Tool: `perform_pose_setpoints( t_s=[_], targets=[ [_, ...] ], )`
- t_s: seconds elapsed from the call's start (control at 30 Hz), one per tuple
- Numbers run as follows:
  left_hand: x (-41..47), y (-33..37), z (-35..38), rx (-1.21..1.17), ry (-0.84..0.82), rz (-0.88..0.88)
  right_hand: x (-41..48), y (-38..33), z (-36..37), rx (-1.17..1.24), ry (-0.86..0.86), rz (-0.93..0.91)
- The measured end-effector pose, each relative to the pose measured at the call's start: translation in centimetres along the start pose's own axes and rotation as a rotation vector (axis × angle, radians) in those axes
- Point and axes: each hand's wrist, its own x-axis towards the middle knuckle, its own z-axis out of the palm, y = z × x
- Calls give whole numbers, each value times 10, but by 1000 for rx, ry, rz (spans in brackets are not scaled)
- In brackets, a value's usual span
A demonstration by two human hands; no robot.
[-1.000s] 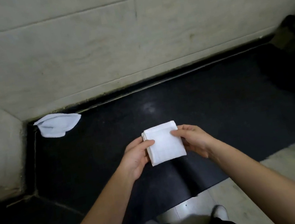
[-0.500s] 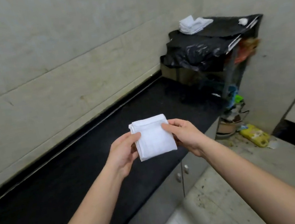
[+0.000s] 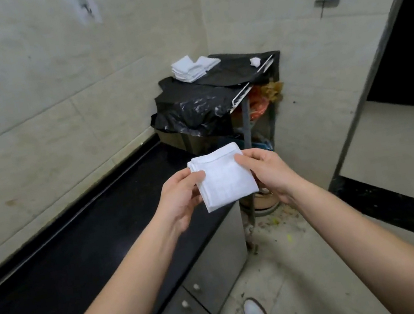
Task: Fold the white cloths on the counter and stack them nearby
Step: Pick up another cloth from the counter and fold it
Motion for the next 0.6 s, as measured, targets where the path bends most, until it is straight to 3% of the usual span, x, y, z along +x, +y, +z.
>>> perform_pose_setpoints(
  t_s=[0.33,0.6],
  targets=[
    [197,29,130,8,-47,51,174,-34,-120,-101,91,-34],
    [347,99,181,45,87,120,353,-97,-161,-146,54,-70]
  ],
)
